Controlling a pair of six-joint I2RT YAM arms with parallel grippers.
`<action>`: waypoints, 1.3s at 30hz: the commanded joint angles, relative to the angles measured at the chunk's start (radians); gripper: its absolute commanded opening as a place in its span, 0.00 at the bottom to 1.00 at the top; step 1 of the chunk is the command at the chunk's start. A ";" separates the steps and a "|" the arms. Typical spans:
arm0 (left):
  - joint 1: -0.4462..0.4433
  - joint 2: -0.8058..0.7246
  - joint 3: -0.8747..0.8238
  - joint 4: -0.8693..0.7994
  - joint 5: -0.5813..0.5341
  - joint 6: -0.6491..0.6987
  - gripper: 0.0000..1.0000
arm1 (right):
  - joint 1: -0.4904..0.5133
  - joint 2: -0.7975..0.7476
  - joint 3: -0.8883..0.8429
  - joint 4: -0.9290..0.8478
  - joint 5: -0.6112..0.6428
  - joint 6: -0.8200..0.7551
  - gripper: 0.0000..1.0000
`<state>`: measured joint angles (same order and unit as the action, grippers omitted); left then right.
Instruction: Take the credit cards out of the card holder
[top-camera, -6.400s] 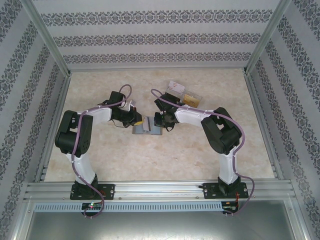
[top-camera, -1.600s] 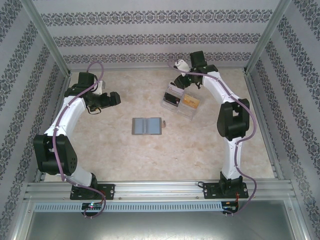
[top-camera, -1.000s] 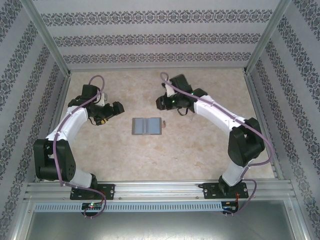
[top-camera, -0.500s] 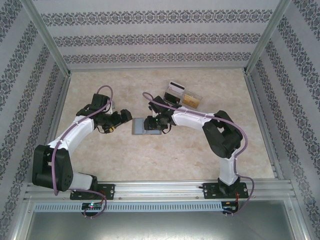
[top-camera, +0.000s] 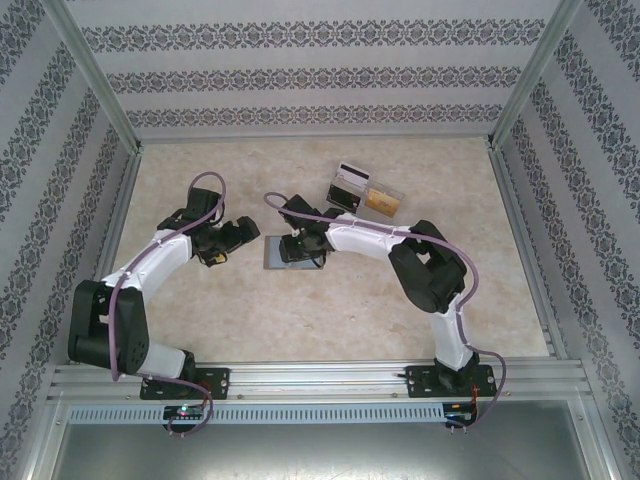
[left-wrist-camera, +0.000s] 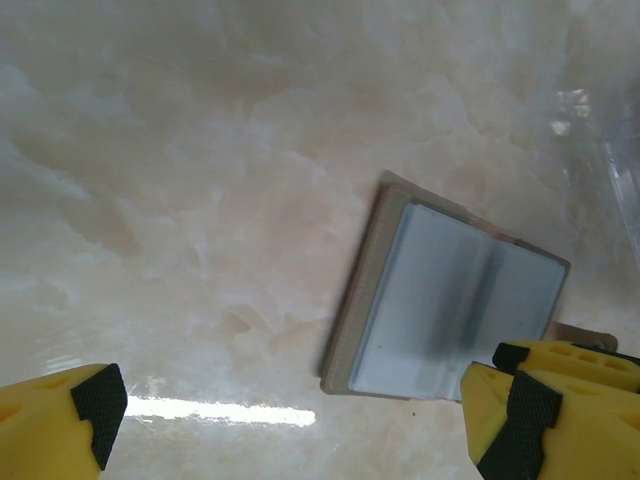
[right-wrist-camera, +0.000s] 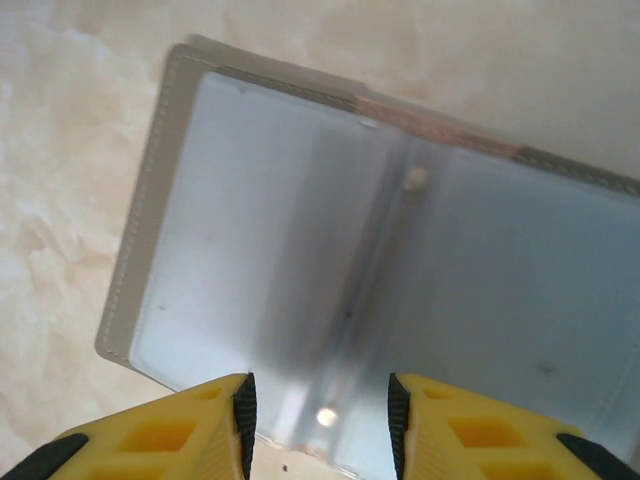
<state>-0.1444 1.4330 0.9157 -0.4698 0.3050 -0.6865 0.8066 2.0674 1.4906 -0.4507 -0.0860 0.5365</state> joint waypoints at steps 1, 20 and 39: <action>0.000 0.017 0.032 0.022 -0.033 -0.024 1.00 | 0.015 0.047 0.058 -0.074 0.089 -0.053 0.42; 0.001 0.091 0.008 0.130 0.151 -0.031 0.86 | -0.005 0.088 0.024 -0.076 0.086 -0.048 0.25; -0.128 0.243 -0.032 0.306 0.260 -0.073 0.33 | -0.032 0.048 -0.046 0.003 0.005 -0.026 0.21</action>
<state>-0.2619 1.6573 0.8879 -0.2050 0.5755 -0.7498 0.7868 2.1159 1.4761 -0.3988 -0.0837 0.4984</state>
